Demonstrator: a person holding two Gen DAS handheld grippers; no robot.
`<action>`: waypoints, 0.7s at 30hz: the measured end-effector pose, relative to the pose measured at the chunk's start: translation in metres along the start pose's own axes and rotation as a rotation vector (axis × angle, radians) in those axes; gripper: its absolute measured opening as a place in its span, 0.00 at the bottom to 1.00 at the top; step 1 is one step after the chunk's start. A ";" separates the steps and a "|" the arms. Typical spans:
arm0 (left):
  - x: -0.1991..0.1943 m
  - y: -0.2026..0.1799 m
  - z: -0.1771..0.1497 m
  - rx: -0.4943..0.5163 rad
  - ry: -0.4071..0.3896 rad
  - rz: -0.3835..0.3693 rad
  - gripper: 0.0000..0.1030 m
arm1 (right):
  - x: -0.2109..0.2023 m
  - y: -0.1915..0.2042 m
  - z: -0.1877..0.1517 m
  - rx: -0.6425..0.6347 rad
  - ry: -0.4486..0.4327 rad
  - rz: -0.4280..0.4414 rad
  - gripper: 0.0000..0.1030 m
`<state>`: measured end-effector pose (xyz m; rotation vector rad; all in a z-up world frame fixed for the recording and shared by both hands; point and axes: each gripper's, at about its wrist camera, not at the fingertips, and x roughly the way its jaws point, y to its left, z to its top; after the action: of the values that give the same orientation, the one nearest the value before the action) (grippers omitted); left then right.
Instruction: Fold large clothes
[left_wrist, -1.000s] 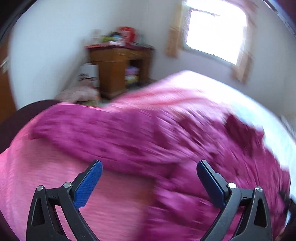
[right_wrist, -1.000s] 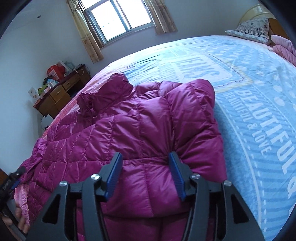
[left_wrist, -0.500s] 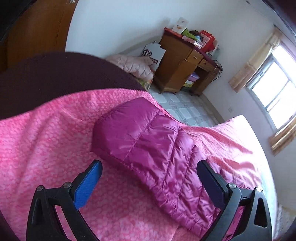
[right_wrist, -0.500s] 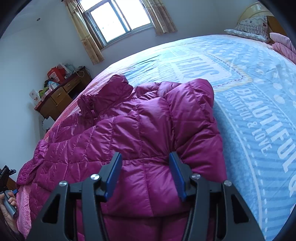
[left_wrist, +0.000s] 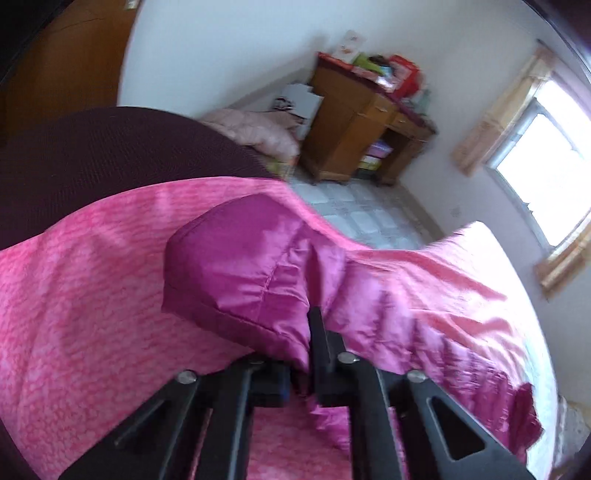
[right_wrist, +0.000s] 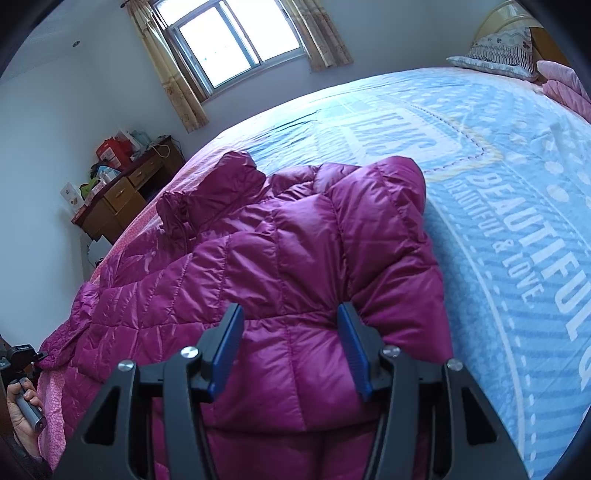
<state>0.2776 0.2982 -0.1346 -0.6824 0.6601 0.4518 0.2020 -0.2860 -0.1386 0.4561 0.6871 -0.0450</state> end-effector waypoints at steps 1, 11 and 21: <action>-0.002 -0.005 0.002 0.018 -0.014 0.009 0.07 | 0.000 0.000 0.000 0.002 -0.001 0.002 0.53; -0.083 -0.107 -0.024 0.364 -0.264 -0.135 0.06 | -0.001 -0.003 -0.001 0.020 -0.010 0.021 0.53; -0.164 -0.231 -0.205 0.952 -0.311 -0.560 0.06 | -0.002 -0.005 -0.001 0.036 -0.018 0.034 0.53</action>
<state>0.2119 -0.0328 -0.0445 0.1296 0.2988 -0.2858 0.1987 -0.2906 -0.1400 0.5014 0.6616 -0.0290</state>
